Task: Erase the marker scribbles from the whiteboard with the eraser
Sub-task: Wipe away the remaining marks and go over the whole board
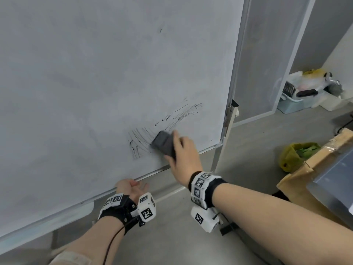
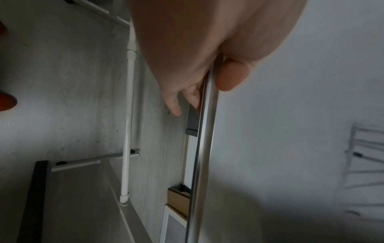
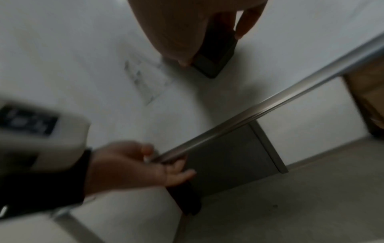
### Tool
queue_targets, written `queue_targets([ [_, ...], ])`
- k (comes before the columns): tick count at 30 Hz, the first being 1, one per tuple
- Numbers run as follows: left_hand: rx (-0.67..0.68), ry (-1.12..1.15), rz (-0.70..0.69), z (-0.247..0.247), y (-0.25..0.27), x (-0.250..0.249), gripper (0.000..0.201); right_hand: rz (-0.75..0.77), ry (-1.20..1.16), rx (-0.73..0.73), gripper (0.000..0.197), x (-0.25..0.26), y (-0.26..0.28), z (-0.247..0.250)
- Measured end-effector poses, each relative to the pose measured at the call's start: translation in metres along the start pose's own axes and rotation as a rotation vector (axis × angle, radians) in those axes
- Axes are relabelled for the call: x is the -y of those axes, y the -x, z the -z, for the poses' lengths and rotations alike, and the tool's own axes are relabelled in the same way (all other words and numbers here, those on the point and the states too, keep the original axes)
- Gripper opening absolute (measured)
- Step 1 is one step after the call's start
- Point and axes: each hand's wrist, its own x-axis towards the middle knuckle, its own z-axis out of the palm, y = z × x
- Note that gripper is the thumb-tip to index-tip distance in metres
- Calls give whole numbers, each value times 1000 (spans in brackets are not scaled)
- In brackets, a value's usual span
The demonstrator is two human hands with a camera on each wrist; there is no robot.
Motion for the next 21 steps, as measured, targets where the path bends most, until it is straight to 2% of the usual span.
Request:
queue_targets([
  [2, -23, 31, 3, 2, 3, -4, 49, 26, -6, 9, 78, 8, -1, 0],
  [4, 5, 77, 29, 2, 7, -7, 67, -87, -160, -89, 70, 4, -7, 12],
  [6, -12, 134, 50, 5, 13, -13, 78, -100, -238, -209, 62, -1, -19, 33],
  [7, -23, 165, 55, 9, 14, -17, 75, -60, -251, -278, 58, -2, -28, 45],
  [9, -28, 197, 50, 17, 18, -24, 55, 31, -249, -422, 52, 5, -52, 69],
  [11, -43, 204, 40, 23, 17, -26, 48, 133, -222, -546, 52, 19, -74, 85],
  [13, -60, 223, 11, 26, 13, -24, 40, 257, -207, -589, 51, 34, -83, 85],
  [15, -62, 243, -13, 28, 7, -22, 31, 389, -182, -493, 53, 44, -74, 63],
  [18, -50, 270, -36, 28, 5, -19, 29, 625, 76, -102, 59, 22, -29, 3],
  [20, -32, 256, -55, 26, 9, -18, 31, 659, 229, 117, 63, -2, 4, -28],
  [21, -26, 246, -61, 25, 10, -18, 32, 637, 245, 144, 66, -8, 12, -32],
])
